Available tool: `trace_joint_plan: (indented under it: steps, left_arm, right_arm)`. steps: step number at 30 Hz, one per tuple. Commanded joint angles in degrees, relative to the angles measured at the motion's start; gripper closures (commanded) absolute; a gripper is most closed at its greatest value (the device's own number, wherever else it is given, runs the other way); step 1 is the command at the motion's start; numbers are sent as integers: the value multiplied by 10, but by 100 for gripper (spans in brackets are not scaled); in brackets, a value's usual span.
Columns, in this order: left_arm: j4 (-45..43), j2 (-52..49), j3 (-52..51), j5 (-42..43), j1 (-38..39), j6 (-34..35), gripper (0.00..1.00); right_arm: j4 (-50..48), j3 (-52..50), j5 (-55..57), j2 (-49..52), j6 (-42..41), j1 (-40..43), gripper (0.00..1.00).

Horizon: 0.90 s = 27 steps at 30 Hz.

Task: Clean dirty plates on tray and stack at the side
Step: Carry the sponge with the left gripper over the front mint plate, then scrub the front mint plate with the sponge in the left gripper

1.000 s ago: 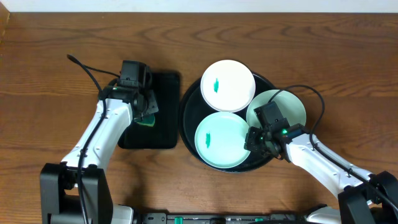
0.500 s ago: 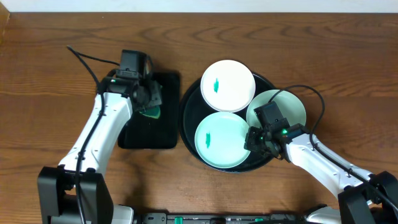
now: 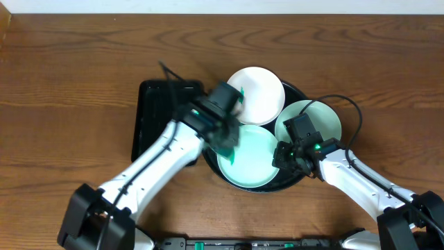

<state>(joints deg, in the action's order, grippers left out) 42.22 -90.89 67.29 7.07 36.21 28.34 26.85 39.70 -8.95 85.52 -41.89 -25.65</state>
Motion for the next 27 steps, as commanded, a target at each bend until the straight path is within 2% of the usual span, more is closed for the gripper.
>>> trace_joint_plan:
  steps: [1,11,27]
  left_arm:
    - [9,3,14,-37,32,59,93]
    - [-1,3,-24,-84,47,106,93]
    - [-142,3,-123,-84,47,101,93]
  right_arm:
    - [-2,11,5,-9,-9,-3,99]
    - [-2,11,6,-9,-9,-3,99]
    - [-3,11,6,-9,-9,-3,99]
